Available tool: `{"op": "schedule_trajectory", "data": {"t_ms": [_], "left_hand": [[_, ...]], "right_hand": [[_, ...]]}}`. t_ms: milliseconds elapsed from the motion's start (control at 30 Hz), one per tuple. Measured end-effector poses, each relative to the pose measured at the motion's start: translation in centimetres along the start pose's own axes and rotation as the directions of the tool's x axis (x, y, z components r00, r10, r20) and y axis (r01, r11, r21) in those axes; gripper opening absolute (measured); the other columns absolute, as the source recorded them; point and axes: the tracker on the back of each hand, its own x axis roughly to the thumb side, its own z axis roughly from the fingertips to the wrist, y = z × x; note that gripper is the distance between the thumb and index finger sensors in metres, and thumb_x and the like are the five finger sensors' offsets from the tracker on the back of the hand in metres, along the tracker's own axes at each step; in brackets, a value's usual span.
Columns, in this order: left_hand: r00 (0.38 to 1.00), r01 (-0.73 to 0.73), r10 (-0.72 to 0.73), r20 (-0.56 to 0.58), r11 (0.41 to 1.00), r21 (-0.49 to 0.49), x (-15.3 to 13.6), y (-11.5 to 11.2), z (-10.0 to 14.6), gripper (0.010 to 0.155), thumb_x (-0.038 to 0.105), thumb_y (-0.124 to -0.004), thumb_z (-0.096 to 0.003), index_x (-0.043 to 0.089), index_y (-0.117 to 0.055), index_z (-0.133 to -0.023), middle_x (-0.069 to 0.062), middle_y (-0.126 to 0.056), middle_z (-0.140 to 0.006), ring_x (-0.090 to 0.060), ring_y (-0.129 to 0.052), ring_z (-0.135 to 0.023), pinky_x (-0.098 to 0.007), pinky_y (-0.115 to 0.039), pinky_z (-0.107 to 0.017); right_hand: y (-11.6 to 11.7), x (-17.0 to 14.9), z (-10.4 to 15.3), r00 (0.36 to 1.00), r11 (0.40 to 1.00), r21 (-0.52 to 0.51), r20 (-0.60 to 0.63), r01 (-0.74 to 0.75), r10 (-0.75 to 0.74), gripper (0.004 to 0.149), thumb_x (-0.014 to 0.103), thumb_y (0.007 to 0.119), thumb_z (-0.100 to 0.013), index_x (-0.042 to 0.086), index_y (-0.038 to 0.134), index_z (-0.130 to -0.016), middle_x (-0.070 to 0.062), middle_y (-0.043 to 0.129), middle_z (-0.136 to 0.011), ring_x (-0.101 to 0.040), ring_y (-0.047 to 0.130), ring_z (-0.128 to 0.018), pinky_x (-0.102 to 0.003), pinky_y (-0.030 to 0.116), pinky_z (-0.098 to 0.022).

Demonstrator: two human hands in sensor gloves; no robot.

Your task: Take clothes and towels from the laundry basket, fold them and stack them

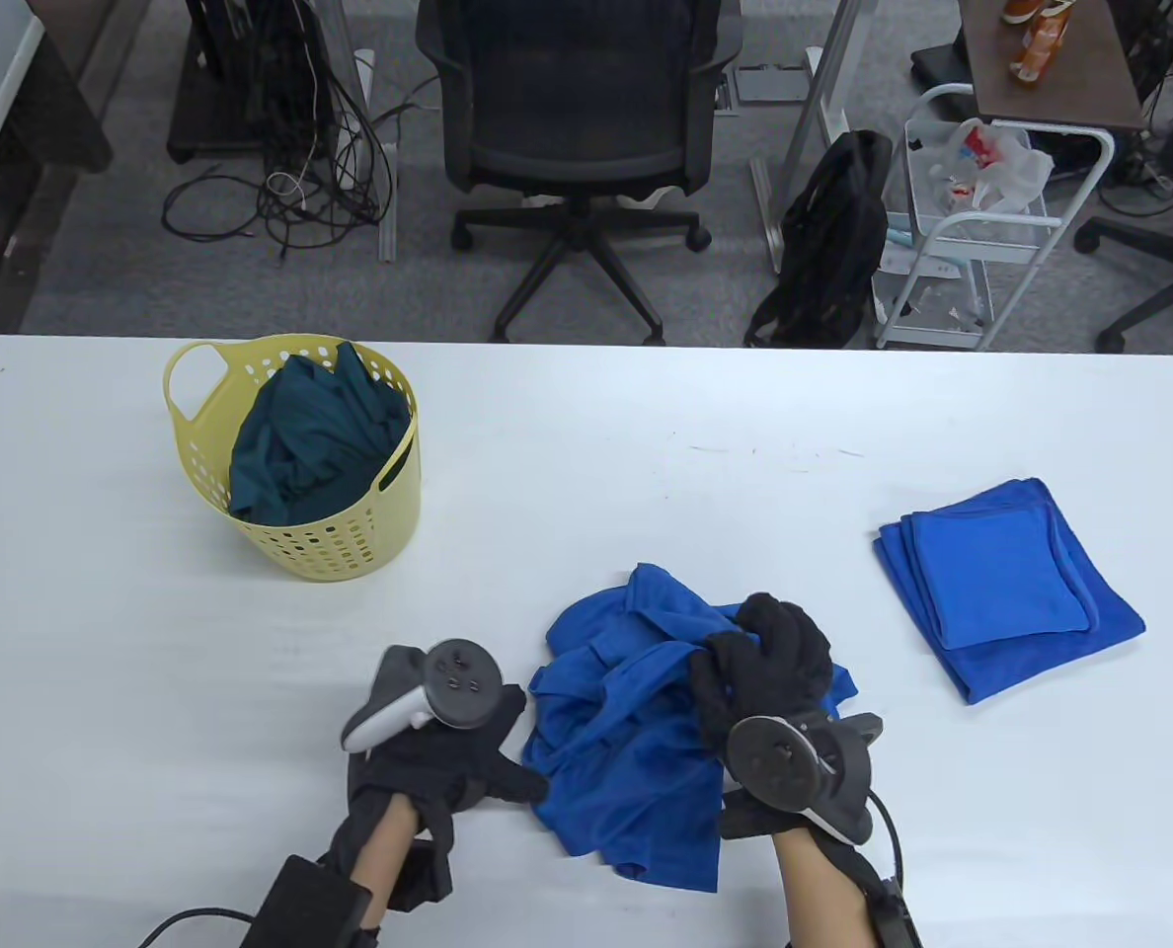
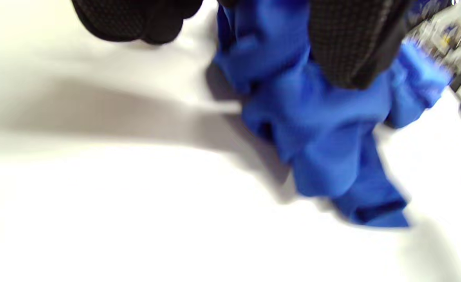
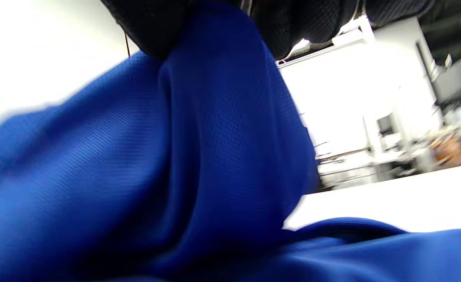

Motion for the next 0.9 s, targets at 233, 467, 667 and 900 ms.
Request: {"op": "schedule_trajectory", "data": {"t_ms": [233,467,667,900], "left_hand": [[0.867,-0.485,0.405,0.291,0.822,0.298,-1.6,0.8,0.7,0.043,0.042,-0.074,-0.0635,0.022,-0.063,-0.101,-0.021,-0.079,-0.108,-0.04,-0.09,-0.09,-0.061,-0.074,-0.068],[0.984,0.034,-0.175,0.031,0.356,0.934,-1.6,7.2,12.2,0.065,0.036,-0.092,-0.0521,0.032,-0.058,-0.108,0.002,-0.077,-0.1,-0.022,-0.089,-0.078,-0.053,-0.077,-0.068],[0.935,0.328,-0.237,-0.265,0.863,0.385,-3.8,6.2,7.7,0.076,0.038,-0.095,-0.0473,0.029,-0.062,-0.115,-0.008,-0.073,-0.115,-0.029,-0.086,-0.094,-0.056,-0.077,-0.07],[0.953,0.293,-0.206,-0.222,0.814,0.501,-5.6,5.0,5.3,0.086,0.041,-0.088,-0.0521,0.024,-0.043,-0.123,-0.02,-0.052,-0.128,-0.043,-0.07,-0.11,-0.065,-0.068,-0.073]], "right_hand": [[-1.9,-3.1,-0.3,0.655,0.656,-0.04,-0.042,0.754,-0.755,0.036,0.031,0.06,-0.064,0.015,0.065,-0.096,-0.025,0.079,-0.101,-0.047,0.081,-0.087,-0.07,0.063,-0.065],[-4.1,-3.9,-0.3,0.879,0.883,-0.039,-0.091,0.467,-0.469,0.048,0.023,0.073,-0.06,0.017,0.059,-0.105,-0.013,0.084,-0.084,-0.032,0.085,-0.07,-0.06,0.072,-0.061],[-2.5,-4.5,-0.2,0.908,0.924,0.196,-0.203,-0.33,0.367,0.07,0.017,0.086,-0.051,0.009,0.054,-0.113,-0.007,0.08,-0.083,-0.029,0.082,-0.072,-0.068,0.067,-0.064],[-1.5,-5.1,0.0,0.85,0.874,0.257,-0.239,-0.412,0.47,0.054,0.021,0.09,-0.05,0.017,0.071,-0.1,-0.001,0.082,-0.068,-0.023,0.084,-0.058,-0.065,0.07,-0.062]]}}
